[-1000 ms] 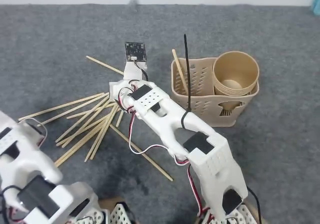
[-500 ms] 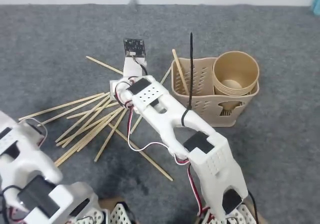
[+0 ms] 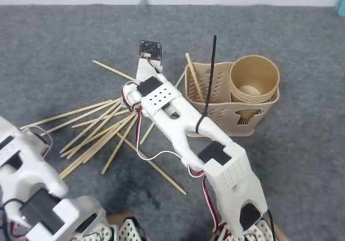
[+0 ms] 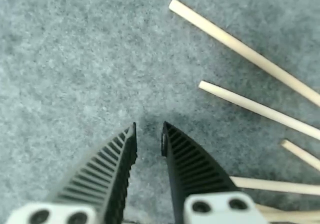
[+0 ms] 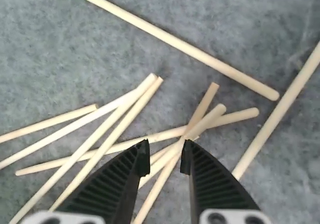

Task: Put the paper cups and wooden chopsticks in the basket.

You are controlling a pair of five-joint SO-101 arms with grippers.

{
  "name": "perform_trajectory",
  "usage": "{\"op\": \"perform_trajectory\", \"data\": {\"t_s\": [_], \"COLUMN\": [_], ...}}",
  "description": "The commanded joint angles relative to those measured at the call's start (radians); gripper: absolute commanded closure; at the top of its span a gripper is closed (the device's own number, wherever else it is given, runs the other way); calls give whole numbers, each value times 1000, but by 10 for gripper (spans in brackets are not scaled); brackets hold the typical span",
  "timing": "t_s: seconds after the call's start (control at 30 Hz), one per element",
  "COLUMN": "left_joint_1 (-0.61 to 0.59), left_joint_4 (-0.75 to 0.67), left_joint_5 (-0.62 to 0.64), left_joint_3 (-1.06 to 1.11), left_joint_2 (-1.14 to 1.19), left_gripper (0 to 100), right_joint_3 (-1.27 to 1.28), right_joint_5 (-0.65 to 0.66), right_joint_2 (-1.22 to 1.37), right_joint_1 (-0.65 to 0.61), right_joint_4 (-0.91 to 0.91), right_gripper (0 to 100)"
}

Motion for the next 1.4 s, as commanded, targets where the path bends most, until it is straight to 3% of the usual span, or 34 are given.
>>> {"op": "perform_trajectory", "data": {"t_s": [0.0, 0.37, 0.67, 0.9, 1.37], "left_joint_1": [11, 11, 11, 11, 12], "left_joint_4": [-17, -17, -14, -14, -14], "left_joint_5": [6, -35, -38, -38, -38], "left_joint_3": [-35, -35, -35, -35, -35], "left_joint_2": [-8, -8, -8, -8, -8], "left_gripper": [920, 920, 920, 920, 920], "right_joint_3": [-61, -83, -109, -110, -104], "right_joint_5": [-9, -6, 34, 37, 35], "right_joint_2": [-31, 59, 79, 73, -97], "right_joint_1": [12, 19, 33, 31, -36], "right_joint_4": [16, -38, -41, -28, 156], "right_gripper": [892, 894, 991, 991, 991]}}
